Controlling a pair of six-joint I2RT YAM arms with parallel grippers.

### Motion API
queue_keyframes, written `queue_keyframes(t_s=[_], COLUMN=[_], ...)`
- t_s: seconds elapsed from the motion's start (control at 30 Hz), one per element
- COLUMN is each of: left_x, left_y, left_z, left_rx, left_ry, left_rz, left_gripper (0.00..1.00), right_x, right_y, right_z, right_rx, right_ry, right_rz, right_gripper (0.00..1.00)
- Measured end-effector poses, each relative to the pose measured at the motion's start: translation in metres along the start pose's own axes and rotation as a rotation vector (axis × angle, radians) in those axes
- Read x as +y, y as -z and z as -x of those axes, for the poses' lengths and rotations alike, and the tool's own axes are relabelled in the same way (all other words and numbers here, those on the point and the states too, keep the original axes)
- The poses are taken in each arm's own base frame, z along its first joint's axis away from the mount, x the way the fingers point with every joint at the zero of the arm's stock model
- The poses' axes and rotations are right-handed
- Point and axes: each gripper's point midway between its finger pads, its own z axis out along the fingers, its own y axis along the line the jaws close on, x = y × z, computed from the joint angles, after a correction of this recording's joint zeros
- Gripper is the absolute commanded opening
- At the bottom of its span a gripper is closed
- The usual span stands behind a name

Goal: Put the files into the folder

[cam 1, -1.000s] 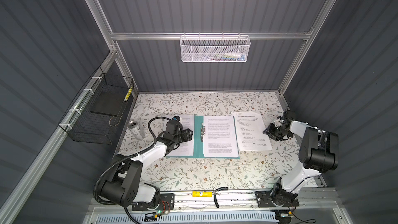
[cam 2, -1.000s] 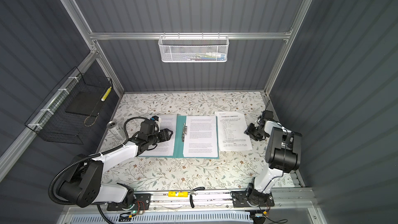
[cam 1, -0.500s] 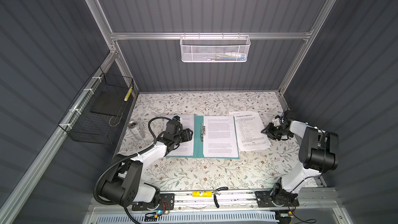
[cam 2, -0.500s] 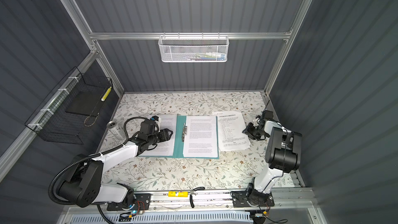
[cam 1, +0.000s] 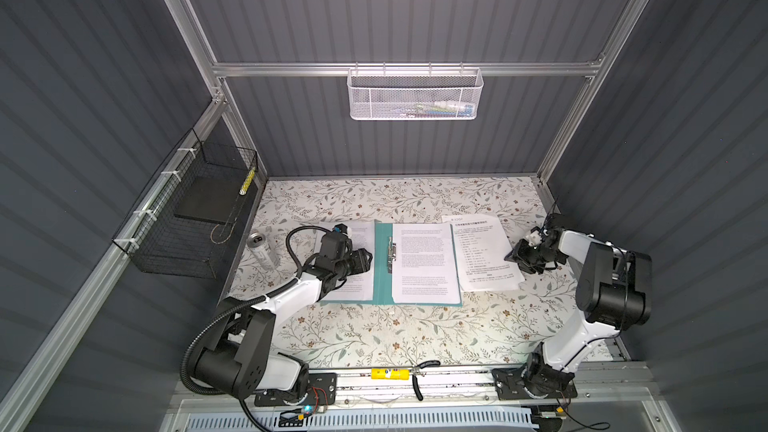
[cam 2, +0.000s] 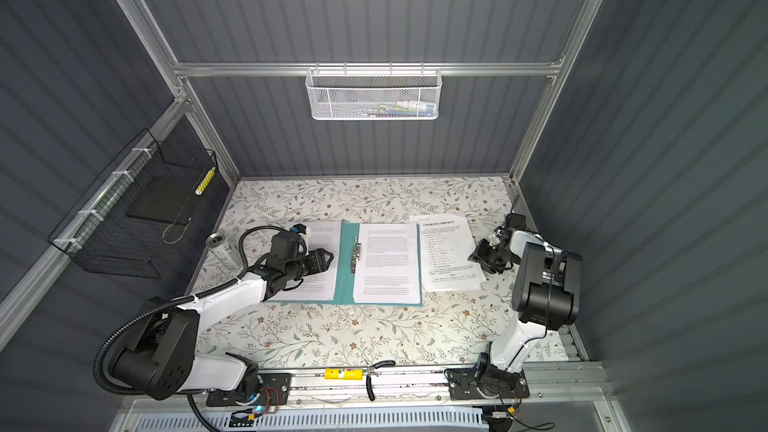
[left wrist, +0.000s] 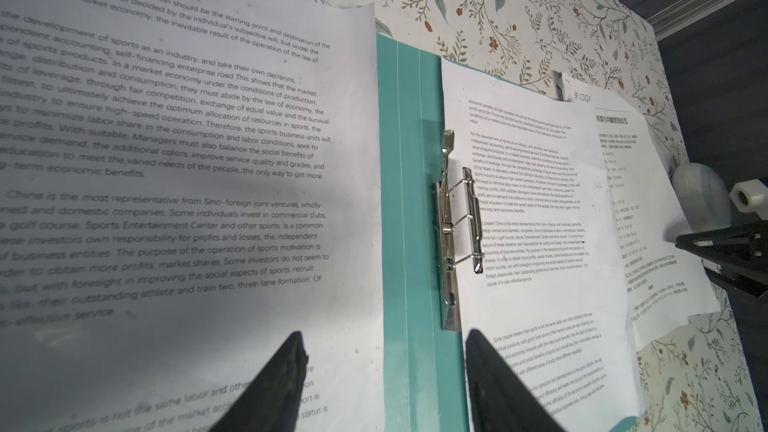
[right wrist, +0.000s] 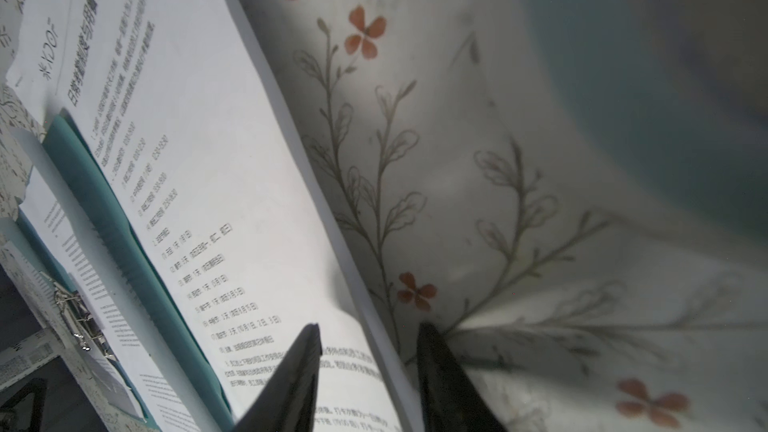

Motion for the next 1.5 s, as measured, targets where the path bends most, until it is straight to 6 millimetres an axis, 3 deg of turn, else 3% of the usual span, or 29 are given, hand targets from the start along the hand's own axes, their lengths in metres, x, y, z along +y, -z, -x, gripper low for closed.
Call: queue_keyframes(t_s=[0.33, 0.67, 0.93, 1.03, 1.13, 1.37, 1.5], left_x=[-0.001, -0.002, -0.001, -0.003, -0.004, -0.004, -0.006], left_y=[0.0, -0.003, -0.007, -0.007, -0.007, -0.006, -0.004], left_z=[0.001, 0.005, 0.003, 0.005, 0.007, 0.007, 0.009], left_rx=[0.0, -0.001, 0.012, 0.008, 0.003, 0.003, -0.006], left_ry=[0.0, 0.0, 0.002, 0.002, 0.0, 0.009, 0.008], left_rz=[-0.001, -0.001, 0.004, -0.002, -0.005, -0.008, -0.013], left_gripper=[0.62, 0.62, 0.62, 0.62, 0.62, 0.62, 0.62], right_x=[0.0, 0.014, 0.019, 0.019, 0.02, 0.03, 0.037], right_y=[-0.001, -0.003, -0.004, -0.004, -0.001, 0.02, 0.045], right_z=[0.006, 0.001, 0.0, 0.0, 0.001, 0.01, 0.02], right_rx=[0.007, 0.036, 0.049, 0.049, 0.041, -0.028, -0.114], right_ry=[0.007, 0.02, 0.023, 0.02, 0.017, 0.014, 0.018], right_rz=[0.007, 0.097, 0.127, 0.127, 0.128, 0.136, 0.114], right_gripper=[0.37, 0.34, 0.24, 0.17, 0.02, 0.0, 0.0])
